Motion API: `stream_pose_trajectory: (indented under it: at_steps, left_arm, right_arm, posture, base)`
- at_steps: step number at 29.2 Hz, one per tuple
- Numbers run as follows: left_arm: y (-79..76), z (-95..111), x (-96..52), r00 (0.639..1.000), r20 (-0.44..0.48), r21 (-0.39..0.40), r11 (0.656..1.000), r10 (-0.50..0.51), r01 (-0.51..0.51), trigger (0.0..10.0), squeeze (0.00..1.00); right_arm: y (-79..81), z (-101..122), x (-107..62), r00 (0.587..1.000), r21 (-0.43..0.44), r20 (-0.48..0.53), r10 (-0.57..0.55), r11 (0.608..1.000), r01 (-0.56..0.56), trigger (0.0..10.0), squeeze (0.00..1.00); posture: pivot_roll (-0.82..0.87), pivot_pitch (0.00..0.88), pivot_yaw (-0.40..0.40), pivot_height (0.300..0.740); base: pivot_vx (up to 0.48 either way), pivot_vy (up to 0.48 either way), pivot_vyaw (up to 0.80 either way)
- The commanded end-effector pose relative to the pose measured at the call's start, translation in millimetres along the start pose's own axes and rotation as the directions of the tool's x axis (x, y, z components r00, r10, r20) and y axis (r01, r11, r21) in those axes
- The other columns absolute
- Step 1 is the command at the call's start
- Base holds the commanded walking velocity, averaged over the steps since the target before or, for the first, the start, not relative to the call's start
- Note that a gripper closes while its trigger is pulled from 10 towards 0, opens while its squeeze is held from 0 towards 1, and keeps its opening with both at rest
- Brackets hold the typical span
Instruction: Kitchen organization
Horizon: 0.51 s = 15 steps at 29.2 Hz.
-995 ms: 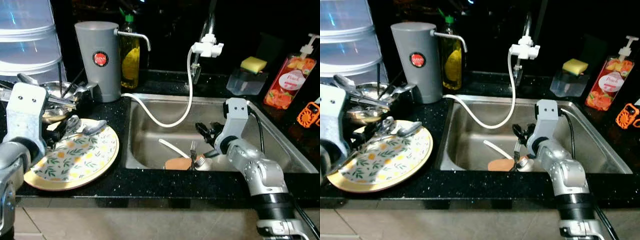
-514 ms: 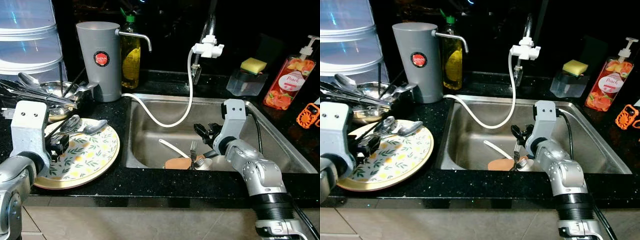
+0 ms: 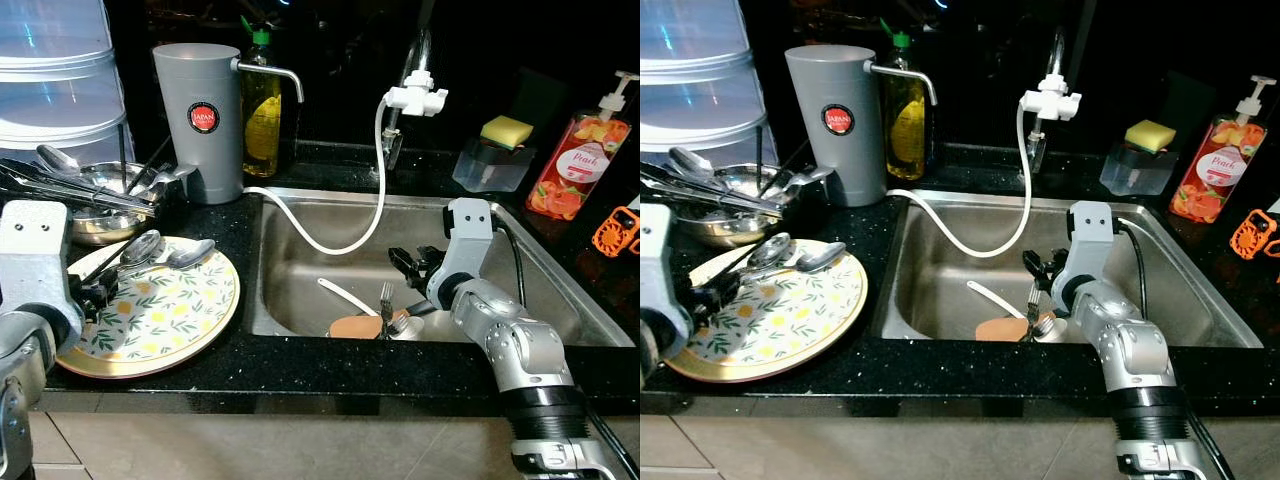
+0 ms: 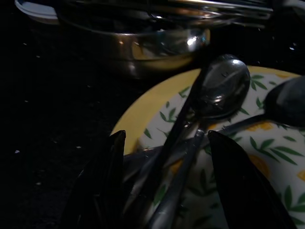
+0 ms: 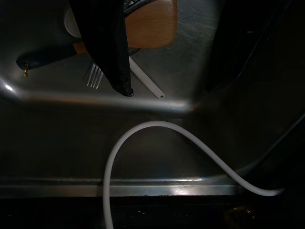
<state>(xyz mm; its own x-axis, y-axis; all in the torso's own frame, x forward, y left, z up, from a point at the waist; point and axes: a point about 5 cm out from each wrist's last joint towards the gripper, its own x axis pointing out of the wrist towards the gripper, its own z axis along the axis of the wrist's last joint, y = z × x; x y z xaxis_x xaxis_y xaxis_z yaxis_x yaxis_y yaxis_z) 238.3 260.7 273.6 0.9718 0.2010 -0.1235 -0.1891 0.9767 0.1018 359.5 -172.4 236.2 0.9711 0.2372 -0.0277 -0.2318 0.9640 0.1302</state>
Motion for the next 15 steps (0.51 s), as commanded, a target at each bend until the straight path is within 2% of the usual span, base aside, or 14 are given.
stream_pose_trajectory:
  at_steps: [1, 3, 4, 5, 6, 7, 10, 11, 12, 13, 14, 15]
  left_arm:
    - [-1.6, 0.7, -2.2, 1.000, 0.011, -0.009, 1.000, 0.000, 0.000, 10.0, 0.00]
    - [-2.6, -5.4, -2.2, 1.000, -0.024, -0.013, 1.000, -0.008, 0.008, 10.0, 0.00]
    - [-4.0, -10.7, -1.8, 0.998, -0.055, -0.014, 1.000, -0.015, 0.014, 8.1, 0.00]
    - [-5.5, -14.8, -1.3, 0.997, -0.073, -0.019, 1.000, -0.020, 0.019, 7.3, 0.00]
    - [-7.5, -17.3, -1.0, 0.996, -0.083, -0.024, 0.999, -0.030, 0.028, 5.5, 0.00]
    - [-9.8, -19.2, -0.7, 0.995, -0.089, -0.027, 0.999, -0.040, 0.037, 4.5, 0.00]
    - [-12.5, -21.8, -0.2, 0.994, -0.098, -0.031, 0.998, -0.053, 0.050, 4.5, 0.00]
    - [-12.5, -23.8, 0.5, 0.993, -0.108, -0.036, 0.998, -0.053, 0.049, 3.9, 0.00]
    - [-12.5, -23.8, 0.5, 0.993, -0.108, -0.036, 0.998, -0.053, 0.049, 3.9, 0.00]
    - [-13.3, -24.6, 1.5, 0.992, -0.114, -0.039, 0.998, -0.056, 0.052, 0.5, 0.00]
    - [-14.0, -24.7, 2.0, 0.992, -0.116, -0.040, 0.998, -0.058, 0.054, 0.5, 0.00]
    - [-14.8, -24.7, 2.6, 0.991, -0.118, -0.042, 0.998, -0.061, 0.056, 0.1, 0.00]
  right_arm:
    - [-3.5, 0.3, 0.3, 1.000, -0.006, -0.011, -0.013, 1.000, 0.013, 10.0, 0.00]
    - [-3.2, 0.5, 0.4, 1.000, -0.006, -0.011, -0.011, 1.000, 0.011, 10.0, 0.00]
    - [-3.1, 0.6, 0.6, 1.000, -0.006, -0.011, -0.011, 1.000, 0.011, 10.0, 0.00]
    - [-3.1, 0.8, 0.7, 1.000, -0.007, -0.011, -0.011, 1.000, 0.011, 10.0, 0.00]
    - [-3.0, 0.9, 0.8, 1.000, -0.008, -0.011, -0.011, 1.000, 0.011, 10.0, 0.00]
    - [-3.2, 1.2, 0.8, 1.000, -0.008, -0.011, -0.012, 1.000, 0.012, 10.0, 0.00]
    - [-3.8, 1.8, 0.6, 1.000, -0.009, -0.010, -0.013, 1.000, 0.013, 10.0, 0.00]
    - [-4.4, 2.1, 0.2, 1.000, -0.011, -0.009, -0.015, 1.000, 0.015, 10.0, 0.00]
    - [-4.4, 2.1, 0.2, 1.000, -0.011, -0.009, -0.015, 1.000, 0.015, 10.0, 0.00]
    - [-4.9, 2.3, -0.2, 1.000, -0.011, -0.009, -0.017, 1.000, 0.017, 10.0, 0.00]
    - [-5.1, 2.4, -0.3, 1.000, -0.011, -0.008, -0.018, 1.000, 0.018, 10.0, 0.00]
    - [-5.2, 2.5, -0.5, 1.000, -0.011, -0.008, -0.018, 1.000, 0.018, 10.0, 0.00]
  posture:
    - [0.18, 0.127, -0.082, 0.740]
    - [0.18, 0.130, -0.085, 0.740]
    - [0.18, 0.132, -0.086, 0.740]
    - [0.18, 0.132, -0.085, 0.740]
    - [0.18, 0.132, -0.085, 0.740]
    - [0.18, 0.132, -0.085, 0.740]
    - [0.17, 0.133, -0.085, 0.740]
    - [0.17, 0.133, -0.085, 0.740]
    - [0.17, 0.133, -0.085, 0.740]
    - [0.17, 0.132, -0.083, 0.740]
    - [0.17, 0.132, -0.083, 0.740]
    - [0.17, 0.132, -0.083, 0.740]
  base:
    - [0.000, 0.000, 0.00]
    - [0.000, 0.000, 0.00]
    - [0.000, 0.000, 0.00]
    - [0.000, 0.000, 0.00]
    - [0.000, 0.000, 0.00]
    - [0.000, 0.000, 0.00]
    - [0.000, 0.000, 0.00]
    - [0.000, 0.000, 0.00]
    - [0.000, 0.000, 0.00]
    - [0.000, 0.000, 0.00]
    - [0.000, 0.000, 0.00]
    - [0.000, 0.000, 0.00]
